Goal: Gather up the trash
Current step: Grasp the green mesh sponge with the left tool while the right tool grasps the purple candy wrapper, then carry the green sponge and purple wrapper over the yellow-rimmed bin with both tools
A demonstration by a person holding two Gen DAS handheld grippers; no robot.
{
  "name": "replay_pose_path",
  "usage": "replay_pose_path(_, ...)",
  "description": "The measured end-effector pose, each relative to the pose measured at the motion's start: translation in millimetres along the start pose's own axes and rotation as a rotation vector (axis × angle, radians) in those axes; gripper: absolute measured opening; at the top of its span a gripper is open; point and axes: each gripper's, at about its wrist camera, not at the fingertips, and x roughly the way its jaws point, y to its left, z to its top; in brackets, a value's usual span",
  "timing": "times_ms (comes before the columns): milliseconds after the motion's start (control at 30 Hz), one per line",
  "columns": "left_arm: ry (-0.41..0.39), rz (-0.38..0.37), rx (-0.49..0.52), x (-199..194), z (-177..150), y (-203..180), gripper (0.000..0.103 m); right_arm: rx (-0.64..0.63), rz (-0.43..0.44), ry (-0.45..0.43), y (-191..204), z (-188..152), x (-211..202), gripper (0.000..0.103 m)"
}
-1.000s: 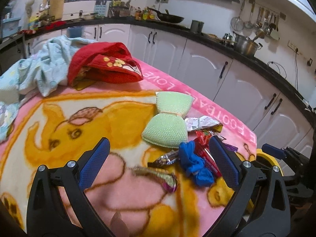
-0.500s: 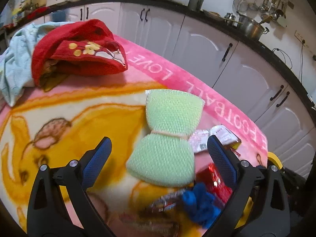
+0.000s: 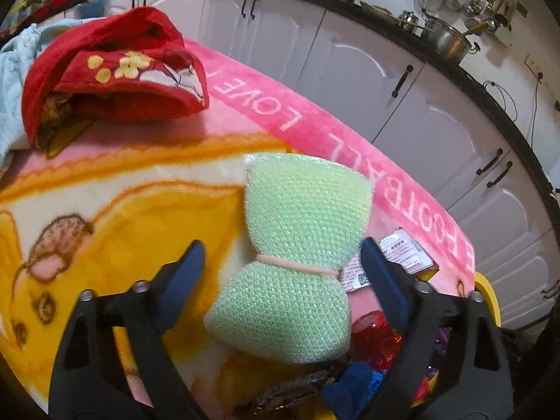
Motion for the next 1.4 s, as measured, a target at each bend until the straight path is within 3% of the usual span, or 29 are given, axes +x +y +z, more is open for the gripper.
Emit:
replay_pose_path(200, 0.007, 0.02, 0.017, 1, -5, -1, 0.052, -0.004, 0.0, -0.028, 1, -1, -13, 0.02)
replay_pose_path(333, -0.015, 0.025, 0.002, -8, -7, 4, 0.049, -0.012, 0.004, -0.036, 2, -3, -20, 0.02)
replay_pose_path(633, -0.137, 0.061, -0.025, -63, -13, 19, 0.048, -0.018, 0.005, -0.063, 6, -7, -34, 0.02)
replay_pose_path(833, -0.212, 0.072, -0.013, -103, -34, 15, 0.048, -0.023, 0.014, -0.089, 11, -7, -47, 0.02)
replay_pose_path(1400, -0.286, 0.069, 0.013, -154, -89, -11, 0.048, -0.089, 0.06, -0.176, 40, -5, -92, 0.02)
